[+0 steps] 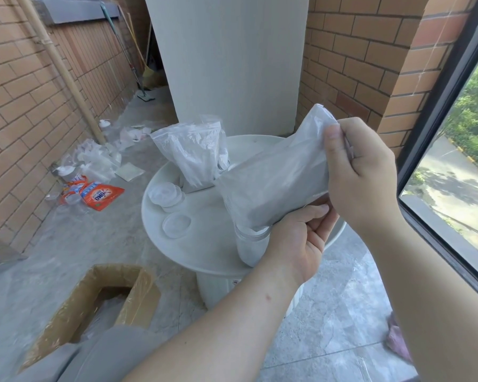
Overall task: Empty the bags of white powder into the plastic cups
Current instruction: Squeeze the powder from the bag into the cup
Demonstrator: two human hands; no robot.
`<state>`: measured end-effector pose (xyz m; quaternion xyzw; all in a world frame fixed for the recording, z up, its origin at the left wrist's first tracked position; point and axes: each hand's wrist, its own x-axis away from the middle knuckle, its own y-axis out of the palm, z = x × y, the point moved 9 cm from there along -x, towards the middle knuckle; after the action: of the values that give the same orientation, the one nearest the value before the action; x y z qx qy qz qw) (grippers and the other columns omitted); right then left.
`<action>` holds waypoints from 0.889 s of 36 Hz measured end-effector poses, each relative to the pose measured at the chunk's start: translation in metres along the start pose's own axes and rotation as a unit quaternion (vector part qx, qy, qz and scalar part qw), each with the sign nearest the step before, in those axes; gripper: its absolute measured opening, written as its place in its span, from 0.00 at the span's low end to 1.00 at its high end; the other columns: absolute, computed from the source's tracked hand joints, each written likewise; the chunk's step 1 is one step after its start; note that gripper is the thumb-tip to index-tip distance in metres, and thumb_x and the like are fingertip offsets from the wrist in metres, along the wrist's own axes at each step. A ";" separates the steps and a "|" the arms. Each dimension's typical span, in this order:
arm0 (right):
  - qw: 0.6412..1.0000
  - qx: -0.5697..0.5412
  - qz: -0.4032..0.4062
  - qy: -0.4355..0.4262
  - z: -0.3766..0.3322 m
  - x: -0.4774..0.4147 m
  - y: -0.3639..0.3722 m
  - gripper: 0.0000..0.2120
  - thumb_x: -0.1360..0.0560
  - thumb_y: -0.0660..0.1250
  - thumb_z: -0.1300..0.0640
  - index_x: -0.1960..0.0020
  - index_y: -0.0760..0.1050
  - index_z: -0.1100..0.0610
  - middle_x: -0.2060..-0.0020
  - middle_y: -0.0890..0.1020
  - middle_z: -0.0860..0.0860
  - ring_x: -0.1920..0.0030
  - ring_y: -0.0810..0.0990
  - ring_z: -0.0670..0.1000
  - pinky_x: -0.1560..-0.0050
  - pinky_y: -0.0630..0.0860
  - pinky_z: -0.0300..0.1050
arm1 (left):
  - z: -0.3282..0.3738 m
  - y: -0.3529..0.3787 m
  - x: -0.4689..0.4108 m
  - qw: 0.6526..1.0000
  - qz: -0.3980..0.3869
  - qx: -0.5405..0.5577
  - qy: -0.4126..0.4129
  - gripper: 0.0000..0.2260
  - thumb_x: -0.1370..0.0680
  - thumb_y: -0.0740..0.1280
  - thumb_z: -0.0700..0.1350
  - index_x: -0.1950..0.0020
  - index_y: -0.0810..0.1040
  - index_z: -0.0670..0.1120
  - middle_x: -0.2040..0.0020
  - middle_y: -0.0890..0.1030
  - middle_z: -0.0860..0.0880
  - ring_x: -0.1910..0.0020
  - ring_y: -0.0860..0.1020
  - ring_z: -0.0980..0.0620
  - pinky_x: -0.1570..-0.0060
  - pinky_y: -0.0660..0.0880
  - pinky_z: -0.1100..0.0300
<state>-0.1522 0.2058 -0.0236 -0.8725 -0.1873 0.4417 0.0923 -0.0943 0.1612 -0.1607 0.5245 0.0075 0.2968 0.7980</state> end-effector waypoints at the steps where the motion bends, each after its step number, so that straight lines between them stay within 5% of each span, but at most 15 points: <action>1: 1.000 0.006 -0.003 -0.002 -0.001 0.000 0.001 0.15 0.14 0.57 0.54 0.58 0.69 0.58 0.66 0.69 0.43 0.61 0.68 0.41 0.60 0.62 0.31 | 0.000 0.000 0.000 1.000 -0.001 -0.001 0.001 0.18 0.24 0.60 0.25 0.62 0.86 0.41 0.57 0.86 0.45 0.58 0.85 0.52 0.46 0.80 0.57; 9: 1.000 0.030 -0.005 -0.006 -0.002 0.001 0.006 0.16 0.14 0.57 0.53 0.61 0.62 0.48 0.67 0.67 0.42 0.61 0.68 0.40 0.59 0.62 0.30 | -0.004 0.000 0.002 1.000 -0.005 -0.002 -0.011 0.17 0.24 0.60 0.26 0.59 0.85 0.41 0.57 0.86 0.47 0.59 0.85 0.53 0.54 0.82 0.61; 14: 1.000 0.030 -0.002 -0.001 0.000 0.001 0.005 0.15 0.14 0.57 0.53 0.59 0.65 0.55 0.66 0.68 0.44 0.61 0.65 0.47 0.59 0.63 0.32 | -0.005 0.004 0.004 1.000 -0.013 -0.002 -0.022 0.16 0.23 0.60 0.26 0.56 0.83 0.41 0.58 0.86 0.47 0.61 0.85 0.54 0.60 0.81 0.62; 24: 0.999 0.031 0.009 -0.002 0.002 -0.001 0.002 0.16 0.15 0.57 0.54 0.60 0.65 0.56 0.67 0.67 0.43 0.62 0.67 0.43 0.59 0.63 0.32 | -0.005 0.004 0.002 1.000 -0.014 0.012 -0.015 0.19 0.23 0.60 0.26 0.64 0.86 0.41 0.58 0.86 0.45 0.60 0.86 0.52 0.55 0.82 0.61; 32: 0.998 0.036 0.032 -0.037 -0.009 0.000 -0.002 0.15 0.15 0.57 0.56 0.60 0.63 0.53 0.67 0.65 0.42 0.63 0.64 0.47 0.60 0.62 0.33 | -0.005 0.002 0.001 1.000 -0.013 0.018 -0.020 0.16 0.24 0.61 0.26 0.60 0.85 0.40 0.56 0.86 0.46 0.58 0.85 0.52 0.54 0.82 0.61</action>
<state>-0.1451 0.2074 -0.0176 -0.8570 -0.1466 0.4832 0.1026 -0.0958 0.1662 -0.1605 0.5449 0.0039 0.2753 0.7920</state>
